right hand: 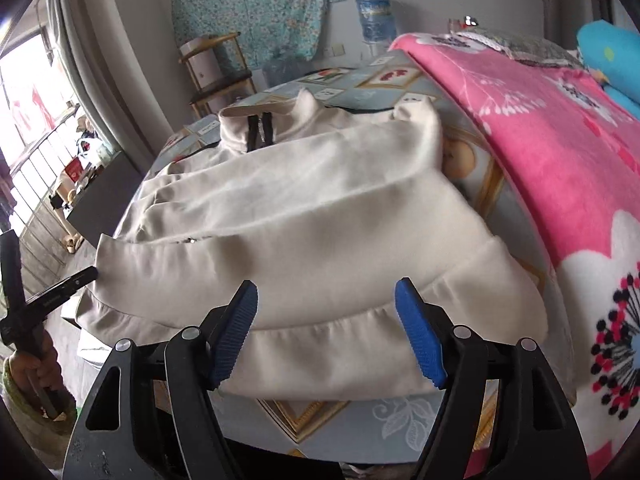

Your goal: Fold large clothes

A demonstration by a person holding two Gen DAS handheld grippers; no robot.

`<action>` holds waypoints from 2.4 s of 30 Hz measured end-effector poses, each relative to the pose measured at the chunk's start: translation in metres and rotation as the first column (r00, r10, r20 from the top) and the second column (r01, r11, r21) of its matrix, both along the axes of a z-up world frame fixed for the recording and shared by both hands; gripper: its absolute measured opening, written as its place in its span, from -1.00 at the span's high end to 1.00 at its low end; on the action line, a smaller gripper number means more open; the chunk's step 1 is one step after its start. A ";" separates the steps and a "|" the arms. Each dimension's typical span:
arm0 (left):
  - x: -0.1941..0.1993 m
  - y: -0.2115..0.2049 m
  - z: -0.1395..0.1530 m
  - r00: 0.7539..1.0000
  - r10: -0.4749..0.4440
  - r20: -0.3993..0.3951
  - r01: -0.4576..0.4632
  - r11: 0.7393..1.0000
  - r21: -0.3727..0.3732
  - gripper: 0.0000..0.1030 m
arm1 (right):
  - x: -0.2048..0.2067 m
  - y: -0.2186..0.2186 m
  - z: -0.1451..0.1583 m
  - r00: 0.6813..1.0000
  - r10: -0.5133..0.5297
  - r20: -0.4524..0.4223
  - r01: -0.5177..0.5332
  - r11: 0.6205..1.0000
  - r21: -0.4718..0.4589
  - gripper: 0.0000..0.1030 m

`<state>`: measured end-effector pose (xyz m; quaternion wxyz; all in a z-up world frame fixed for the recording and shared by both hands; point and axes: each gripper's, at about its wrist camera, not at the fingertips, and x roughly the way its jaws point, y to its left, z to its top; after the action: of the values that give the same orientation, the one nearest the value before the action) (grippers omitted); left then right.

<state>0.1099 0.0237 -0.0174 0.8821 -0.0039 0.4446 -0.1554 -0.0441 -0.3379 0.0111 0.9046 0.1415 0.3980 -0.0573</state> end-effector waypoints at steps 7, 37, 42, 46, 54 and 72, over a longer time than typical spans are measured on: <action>0.017 0.008 0.020 0.999 0.037 0.026 -0.036 0.999 -0.029 0.65 | 0.035 0.001 0.023 0.997 0.069 -0.035 -0.070 0.998 -0.004 -0.47; 0.318 -0.185 0.015 0.932 -0.135 -0.337 0.114 0.990 -0.082 0.58 | 0.409 -0.070 -0.028 0.831 0.195 -0.521 -0.155 0.981 0.120 0.64; 0.274 -0.192 0.050 0.928 -0.325 -0.185 0.336 0.941 0.033 0.86 | 0.353 -0.049 0.014 0.875 0.287 -0.390 -0.281 0.957 0.072 0.80; 0.239 -0.175 0.069 0.915 -0.386 -0.116 0.390 0.921 0.013 0.87 | 0.290 -0.031 0.041 0.887 0.352 -0.299 -0.363 0.931 0.018 0.81; 0.176 -0.134 0.056 0.909 -0.400 -0.114 0.382 0.912 -0.150 0.62 | 0.235 0.007 -0.005 0.843 0.395 -0.365 -0.456 0.885 -0.094 0.82; 0.179 -0.144 0.000 0.984 -0.120 -0.129 0.115 0.992 -0.046 0.40 | 0.234 0.008 0.060 0.878 0.443 -0.179 -0.450 0.893 0.002 0.15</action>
<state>0.2886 -0.1201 -0.0174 0.8400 -0.0049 0.4981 -0.2150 0.1900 -0.3302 0.0711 0.8576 0.0225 0.4964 0.1326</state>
